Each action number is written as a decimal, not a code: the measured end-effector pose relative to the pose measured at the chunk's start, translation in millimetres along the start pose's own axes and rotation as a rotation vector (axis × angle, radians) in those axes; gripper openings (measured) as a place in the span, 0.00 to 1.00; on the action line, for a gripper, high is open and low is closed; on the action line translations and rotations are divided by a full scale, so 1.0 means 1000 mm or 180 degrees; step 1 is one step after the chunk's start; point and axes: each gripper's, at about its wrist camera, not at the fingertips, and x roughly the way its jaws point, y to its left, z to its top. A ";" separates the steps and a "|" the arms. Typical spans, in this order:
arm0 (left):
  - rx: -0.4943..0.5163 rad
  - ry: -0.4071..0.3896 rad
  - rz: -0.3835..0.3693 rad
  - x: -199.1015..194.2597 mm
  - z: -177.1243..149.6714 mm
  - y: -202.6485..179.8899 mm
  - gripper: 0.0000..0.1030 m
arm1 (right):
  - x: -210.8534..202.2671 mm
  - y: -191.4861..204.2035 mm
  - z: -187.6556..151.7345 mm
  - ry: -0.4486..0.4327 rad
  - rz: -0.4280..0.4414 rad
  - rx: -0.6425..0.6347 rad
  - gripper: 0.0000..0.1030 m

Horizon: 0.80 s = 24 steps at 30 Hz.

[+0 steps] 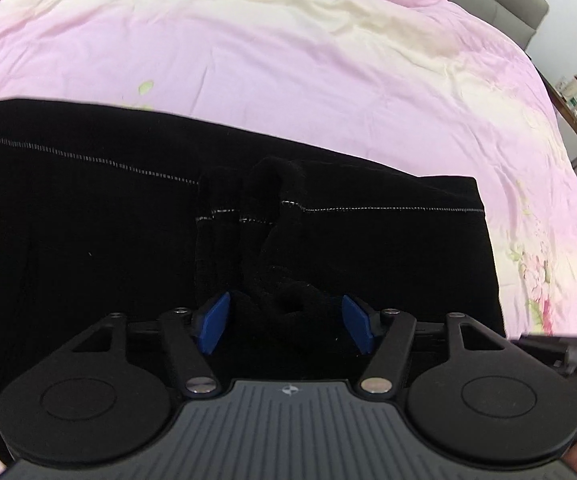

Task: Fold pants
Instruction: 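Fold the cuffs with the right tool toward the left tool at the waistband, then lay the folded cuffs on the waistband and open both tools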

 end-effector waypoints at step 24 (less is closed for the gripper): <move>0.0489 -0.0485 0.0042 -0.023 0.028 -0.007 0.63 | -0.033 -0.026 -0.025 -0.0384 0.0096 -0.0023 0.29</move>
